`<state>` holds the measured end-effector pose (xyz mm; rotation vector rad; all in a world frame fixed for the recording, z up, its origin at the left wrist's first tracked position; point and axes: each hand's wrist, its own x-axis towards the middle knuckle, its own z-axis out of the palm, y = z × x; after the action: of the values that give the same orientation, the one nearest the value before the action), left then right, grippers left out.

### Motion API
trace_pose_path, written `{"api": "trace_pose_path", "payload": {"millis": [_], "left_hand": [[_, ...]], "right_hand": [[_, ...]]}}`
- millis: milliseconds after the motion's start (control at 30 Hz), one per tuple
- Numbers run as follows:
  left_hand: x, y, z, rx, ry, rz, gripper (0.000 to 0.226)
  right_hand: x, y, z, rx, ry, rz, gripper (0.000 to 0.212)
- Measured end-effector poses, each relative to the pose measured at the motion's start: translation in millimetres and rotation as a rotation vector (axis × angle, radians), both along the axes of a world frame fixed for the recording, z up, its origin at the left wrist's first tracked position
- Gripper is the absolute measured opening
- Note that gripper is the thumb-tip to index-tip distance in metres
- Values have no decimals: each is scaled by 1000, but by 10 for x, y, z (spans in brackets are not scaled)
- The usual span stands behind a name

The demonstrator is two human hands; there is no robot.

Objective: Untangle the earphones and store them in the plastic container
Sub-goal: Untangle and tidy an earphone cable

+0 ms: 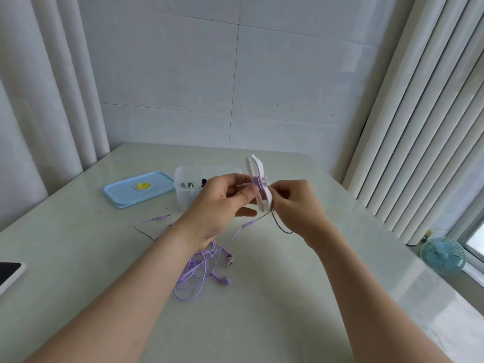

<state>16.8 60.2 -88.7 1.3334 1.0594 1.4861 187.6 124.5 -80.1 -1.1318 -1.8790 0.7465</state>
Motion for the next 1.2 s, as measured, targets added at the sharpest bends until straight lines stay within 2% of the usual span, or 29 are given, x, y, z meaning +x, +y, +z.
{"api": "trace_pose_path", "payload": {"millis": [100,233,300,400,500,567,733,867,1033,1200], "left_hand": [[-18,51,-27,-41,-42,68,25],[-47,95,-51,-41,-80,197,25],[-97,96,-55,-37,-25,284,24],[-145,90,-91,-9,148,352,21],[-168,114,-148,4,341,313,17],[-175,112,-159,14,404,237,16],[-142,57,-101,76,385,101,16],[-107,31,-77,65,383,32,21],[-39,-4,-59,31,344,65,18],[-5,26,-90,31,375,103,16]], "right_hand": [[12,-58,28,-13,-25,50,38],[46,-148,95,-146,-114,260,32],[33,-191,127,-215,-132,321,29],[24,-210,159,-270,-61,372,29],[36,-224,195,-299,33,438,33],[38,-237,223,-317,126,464,35],[21,-241,276,-320,277,430,31],[40,-222,273,-331,281,397,29],[66,-214,270,-378,320,424,29],[73,-210,273,-415,281,451,29]]}}
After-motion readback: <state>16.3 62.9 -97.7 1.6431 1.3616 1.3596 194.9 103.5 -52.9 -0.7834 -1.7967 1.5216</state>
